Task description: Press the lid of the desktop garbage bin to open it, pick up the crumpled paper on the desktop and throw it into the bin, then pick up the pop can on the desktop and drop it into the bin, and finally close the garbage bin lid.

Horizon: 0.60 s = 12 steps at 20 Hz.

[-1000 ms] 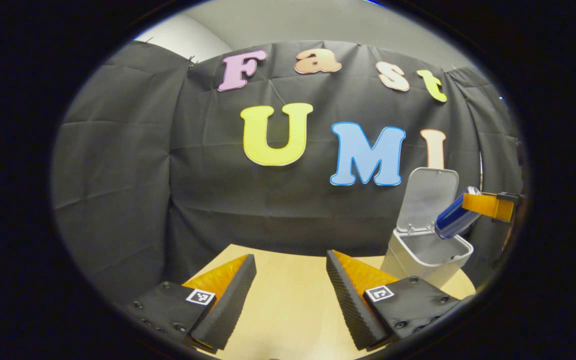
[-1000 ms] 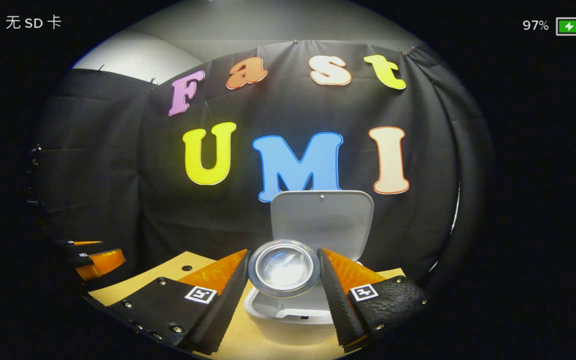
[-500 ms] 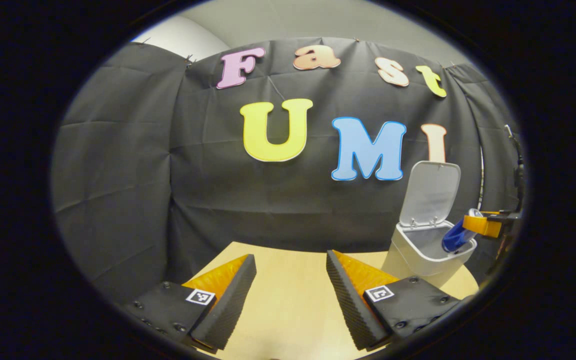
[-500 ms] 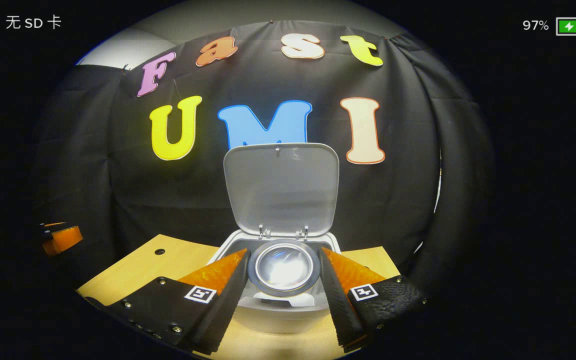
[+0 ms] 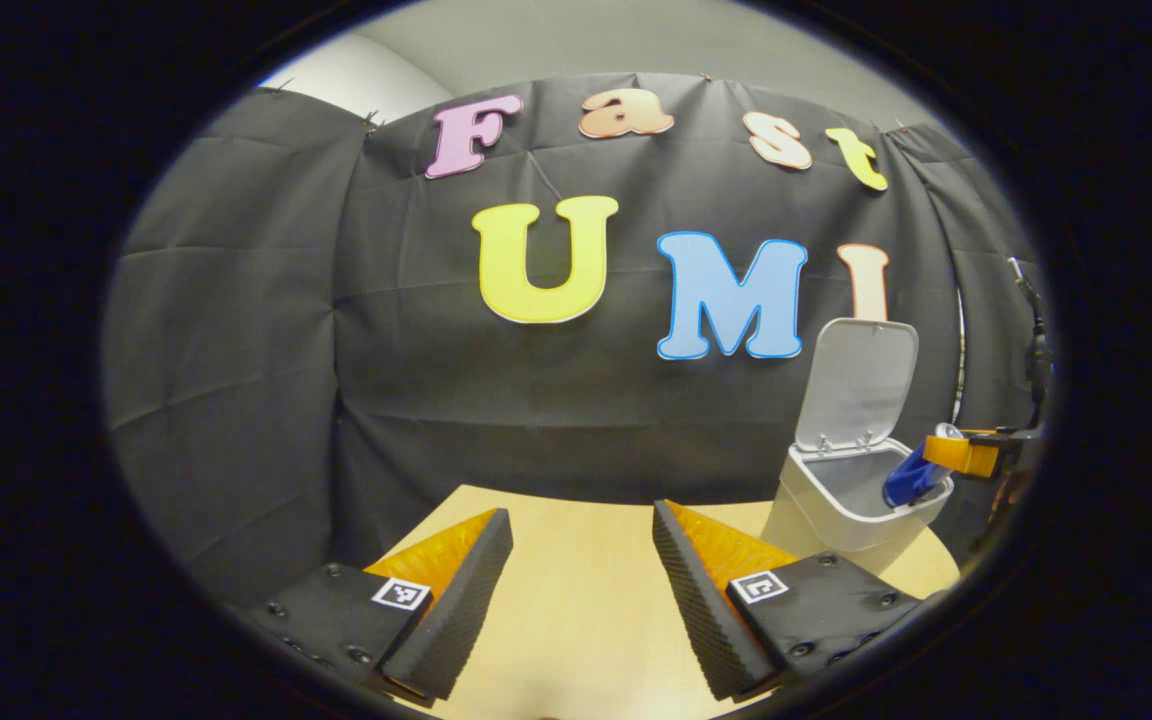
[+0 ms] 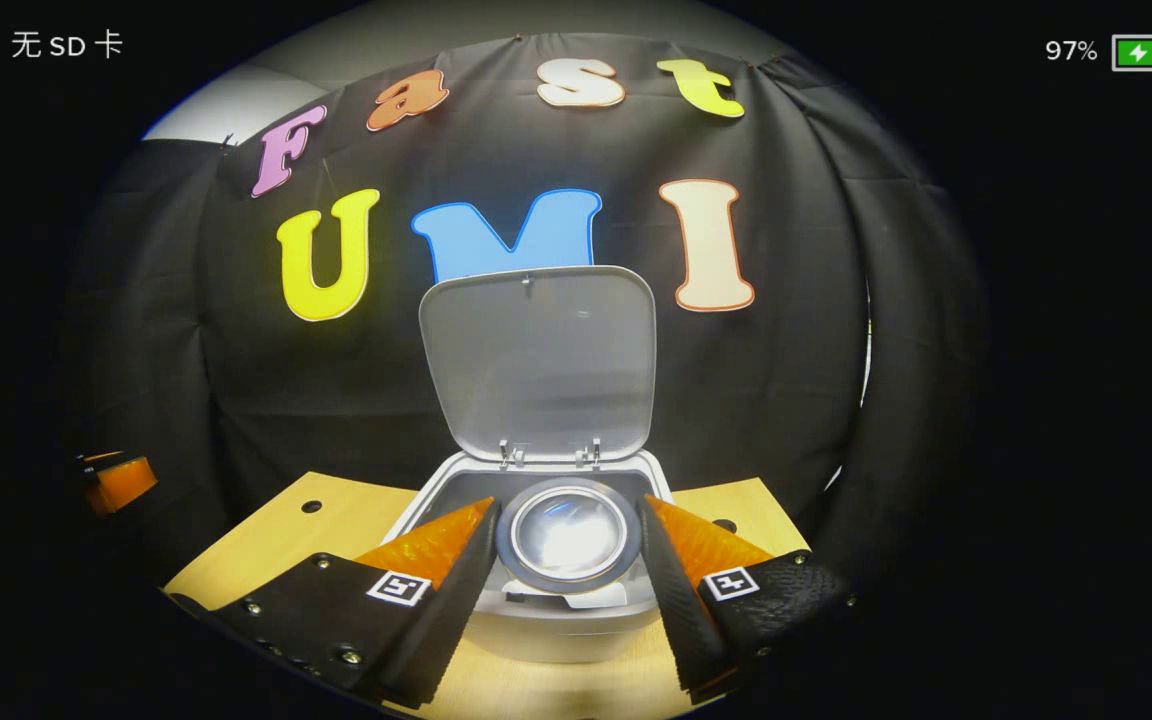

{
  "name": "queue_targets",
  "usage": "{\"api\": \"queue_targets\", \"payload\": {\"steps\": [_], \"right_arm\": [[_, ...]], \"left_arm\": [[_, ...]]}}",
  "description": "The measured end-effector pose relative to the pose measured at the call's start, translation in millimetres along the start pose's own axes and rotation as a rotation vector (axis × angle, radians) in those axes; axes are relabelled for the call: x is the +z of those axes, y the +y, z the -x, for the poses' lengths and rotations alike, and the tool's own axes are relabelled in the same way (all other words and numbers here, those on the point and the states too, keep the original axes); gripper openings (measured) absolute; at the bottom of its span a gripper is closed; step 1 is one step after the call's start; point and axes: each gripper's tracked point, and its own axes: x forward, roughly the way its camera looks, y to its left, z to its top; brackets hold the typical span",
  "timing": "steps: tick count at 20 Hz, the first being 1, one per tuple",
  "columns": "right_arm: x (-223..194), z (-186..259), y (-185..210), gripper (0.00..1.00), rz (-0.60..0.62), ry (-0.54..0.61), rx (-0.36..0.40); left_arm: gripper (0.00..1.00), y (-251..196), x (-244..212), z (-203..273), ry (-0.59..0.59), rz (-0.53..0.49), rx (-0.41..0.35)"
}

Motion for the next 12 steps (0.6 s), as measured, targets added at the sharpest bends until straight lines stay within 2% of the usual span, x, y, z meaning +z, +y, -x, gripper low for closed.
{"api": "queue_targets", "payload": {"steps": [2, 3, 5, 12], "right_arm": [[1.2, -0.6, 0.1, 0.86, -0.006, -0.003, 0.002], [2.0, -0.8, 0.0, 0.93, -0.012, -0.002, 0.005], [2.1, -0.9, -0.3, 0.97, -0.019, -0.002, 0.006], [5.8, 0.2, 2.3, 0.97, -0.021, -0.009, 0.011]], "left_arm": [[0.96, 1.1, -1.5, -0.8, 0.003, 0.005, 0.001], [0.96, 1.6, -1.5, -1.2, 0.004, 0.008, 0.002], [0.96, 2.7, -3.3, -0.4, 0.005, 0.01, 0.004], [0.96, 0.8, -1.4, -1.0, 0.001, 0.011, 0.0]]}}
